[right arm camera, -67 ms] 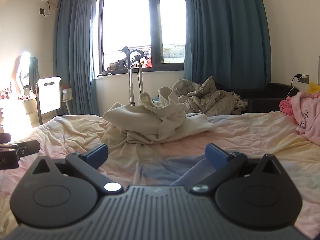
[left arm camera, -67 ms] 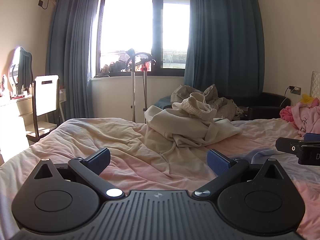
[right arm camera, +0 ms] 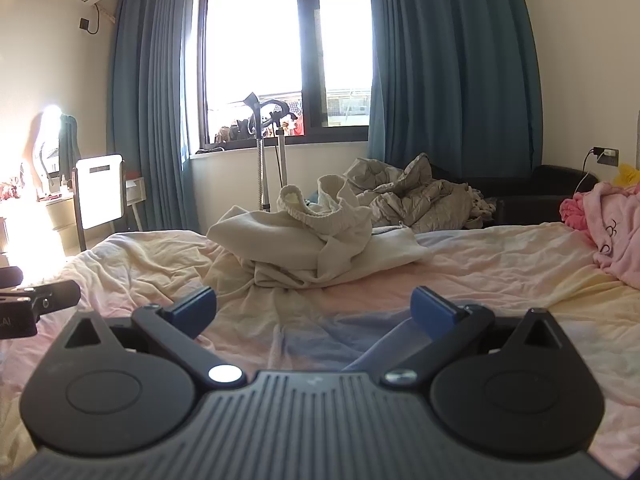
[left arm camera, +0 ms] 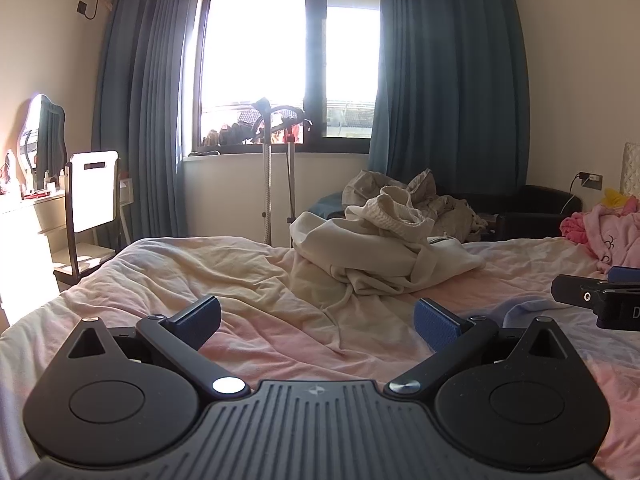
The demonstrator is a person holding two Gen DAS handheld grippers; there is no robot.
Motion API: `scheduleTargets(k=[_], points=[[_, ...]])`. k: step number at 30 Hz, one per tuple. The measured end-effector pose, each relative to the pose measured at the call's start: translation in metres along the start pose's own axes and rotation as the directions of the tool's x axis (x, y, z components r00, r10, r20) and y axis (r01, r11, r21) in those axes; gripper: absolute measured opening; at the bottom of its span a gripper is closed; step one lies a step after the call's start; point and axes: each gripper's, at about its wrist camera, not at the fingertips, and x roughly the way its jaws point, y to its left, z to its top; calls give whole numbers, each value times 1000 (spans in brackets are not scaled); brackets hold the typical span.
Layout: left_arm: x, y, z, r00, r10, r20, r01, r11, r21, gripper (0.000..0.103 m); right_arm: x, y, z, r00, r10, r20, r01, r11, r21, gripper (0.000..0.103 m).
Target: Fold clothes
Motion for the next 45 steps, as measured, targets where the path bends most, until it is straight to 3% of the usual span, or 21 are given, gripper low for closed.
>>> scheduleTargets(k=[45], points=[[6, -6, -3, 999, 17, -28, -17, 1000, 21, 103, -2, -4, 0, 1000, 13, 19, -13, 999, 31, 103]])
